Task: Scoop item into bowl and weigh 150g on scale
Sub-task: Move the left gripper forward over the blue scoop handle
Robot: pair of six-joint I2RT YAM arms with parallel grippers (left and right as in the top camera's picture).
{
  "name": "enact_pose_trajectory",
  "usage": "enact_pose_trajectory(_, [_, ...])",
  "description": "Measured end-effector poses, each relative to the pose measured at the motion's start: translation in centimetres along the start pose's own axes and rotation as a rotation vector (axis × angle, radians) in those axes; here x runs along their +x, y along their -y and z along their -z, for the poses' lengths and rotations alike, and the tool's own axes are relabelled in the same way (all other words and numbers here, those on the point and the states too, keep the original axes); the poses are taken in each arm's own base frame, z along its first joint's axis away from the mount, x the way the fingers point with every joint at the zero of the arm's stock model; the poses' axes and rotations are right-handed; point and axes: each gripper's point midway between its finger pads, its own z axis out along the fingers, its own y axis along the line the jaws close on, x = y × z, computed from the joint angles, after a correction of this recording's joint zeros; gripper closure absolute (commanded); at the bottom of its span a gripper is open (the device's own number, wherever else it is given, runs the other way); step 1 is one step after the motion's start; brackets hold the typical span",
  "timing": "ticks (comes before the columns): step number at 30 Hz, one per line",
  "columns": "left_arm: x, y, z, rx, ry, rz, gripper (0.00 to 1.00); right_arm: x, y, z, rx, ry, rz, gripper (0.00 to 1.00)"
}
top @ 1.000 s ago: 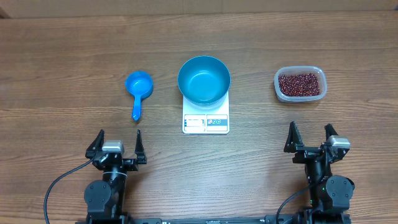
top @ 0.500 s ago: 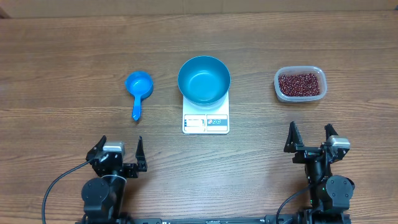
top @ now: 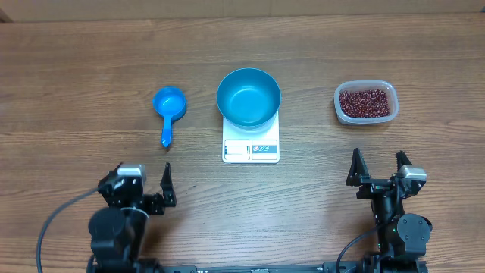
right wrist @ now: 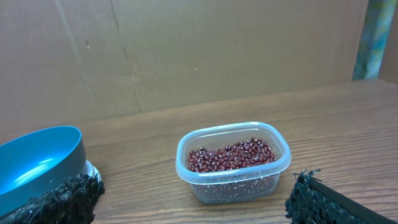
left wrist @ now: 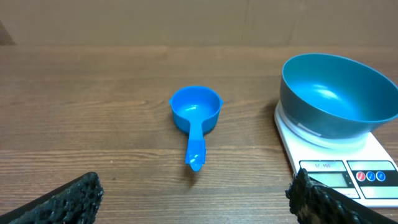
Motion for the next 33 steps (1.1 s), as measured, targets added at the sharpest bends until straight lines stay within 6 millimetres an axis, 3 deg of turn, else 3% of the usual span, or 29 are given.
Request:
enact_pose_trajectory(10, [-3.2,0.1,-2.0,0.0,-0.217,0.015,0.0,0.0,0.0,0.0,0.0,0.0,0.0,0.0])
enact_pose_trajectory(22, [-6.1,0.0,-5.8,-0.011,-0.562,0.037,0.01,0.0,0.0,0.0,0.0,0.0,0.0,0.0])
enact_pose_trajectory(33, [-6.5,0.3,-8.9,0.009,-0.815,0.088,0.01,0.0,0.0,0.0,0.0,0.0,0.0,0.0])
